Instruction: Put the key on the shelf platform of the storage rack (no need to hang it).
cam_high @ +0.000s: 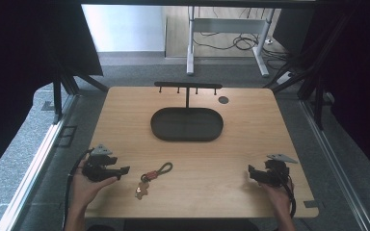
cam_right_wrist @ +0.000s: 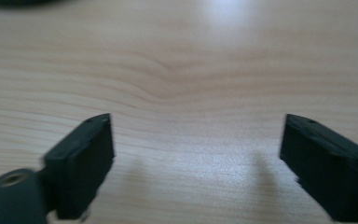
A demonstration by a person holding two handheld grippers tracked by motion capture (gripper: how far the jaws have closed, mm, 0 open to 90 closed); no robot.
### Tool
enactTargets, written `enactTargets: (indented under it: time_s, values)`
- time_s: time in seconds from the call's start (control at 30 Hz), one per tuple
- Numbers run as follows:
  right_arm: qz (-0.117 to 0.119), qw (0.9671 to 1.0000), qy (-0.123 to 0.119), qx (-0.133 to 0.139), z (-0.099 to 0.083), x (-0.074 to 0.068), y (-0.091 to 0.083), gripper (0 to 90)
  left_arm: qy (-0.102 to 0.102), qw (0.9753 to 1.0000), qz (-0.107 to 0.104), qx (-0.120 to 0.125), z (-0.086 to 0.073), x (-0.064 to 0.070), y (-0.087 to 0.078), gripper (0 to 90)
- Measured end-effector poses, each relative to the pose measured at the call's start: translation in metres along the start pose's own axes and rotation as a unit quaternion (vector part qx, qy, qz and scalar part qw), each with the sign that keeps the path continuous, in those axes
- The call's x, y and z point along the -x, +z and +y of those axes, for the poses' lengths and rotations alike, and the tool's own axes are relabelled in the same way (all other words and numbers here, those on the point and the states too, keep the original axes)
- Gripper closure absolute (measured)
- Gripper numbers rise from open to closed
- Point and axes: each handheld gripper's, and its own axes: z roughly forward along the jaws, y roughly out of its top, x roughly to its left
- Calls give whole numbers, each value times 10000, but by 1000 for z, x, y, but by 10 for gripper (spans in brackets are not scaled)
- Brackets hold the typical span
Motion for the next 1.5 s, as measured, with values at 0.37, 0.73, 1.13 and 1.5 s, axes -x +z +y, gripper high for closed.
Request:
enactTargets:
  time_s: [0.37,0.73,1.13,1.5]
  values:
    - [573,9951,-200,783,-3,13,-30,207,131,9998,3,-178,-3,2,10,333]
    - [932,9912,96,933,-10,38,-36,238,39,10000,30,45,-5,13,1,347]
    - [1050,9901,-111,930,-11,38,-43,250,566,9974,-360,-262,34,27,0,363]
    - [1080,9910,-229,758,-14,31,-35,257,832,9946,-459,-405,44,28,0,387]
